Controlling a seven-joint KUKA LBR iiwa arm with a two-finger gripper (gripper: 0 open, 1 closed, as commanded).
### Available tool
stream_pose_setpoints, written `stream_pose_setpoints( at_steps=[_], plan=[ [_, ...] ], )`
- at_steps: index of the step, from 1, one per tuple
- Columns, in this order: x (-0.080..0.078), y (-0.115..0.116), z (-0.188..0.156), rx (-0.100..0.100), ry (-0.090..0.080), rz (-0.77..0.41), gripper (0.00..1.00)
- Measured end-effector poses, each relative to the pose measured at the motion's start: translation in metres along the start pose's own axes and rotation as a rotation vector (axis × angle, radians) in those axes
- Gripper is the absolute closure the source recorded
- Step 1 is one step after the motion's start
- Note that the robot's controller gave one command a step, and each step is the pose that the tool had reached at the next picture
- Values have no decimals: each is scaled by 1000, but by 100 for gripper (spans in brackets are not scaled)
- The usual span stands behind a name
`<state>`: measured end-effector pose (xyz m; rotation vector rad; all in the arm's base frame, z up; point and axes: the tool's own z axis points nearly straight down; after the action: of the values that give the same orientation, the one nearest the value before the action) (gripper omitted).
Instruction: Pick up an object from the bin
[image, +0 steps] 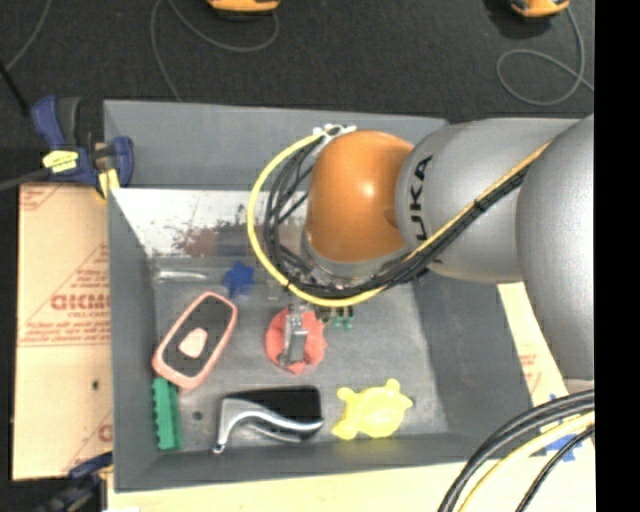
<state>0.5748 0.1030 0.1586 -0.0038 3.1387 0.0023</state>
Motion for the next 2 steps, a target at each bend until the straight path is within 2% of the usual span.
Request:
stream_pose_setpoints(
  at_steps=[1,2],
  plan=[
    [6,-16,13,-2,-5,-101,0],
    [17,-52,43,4,0,-242,0]
  ],
)
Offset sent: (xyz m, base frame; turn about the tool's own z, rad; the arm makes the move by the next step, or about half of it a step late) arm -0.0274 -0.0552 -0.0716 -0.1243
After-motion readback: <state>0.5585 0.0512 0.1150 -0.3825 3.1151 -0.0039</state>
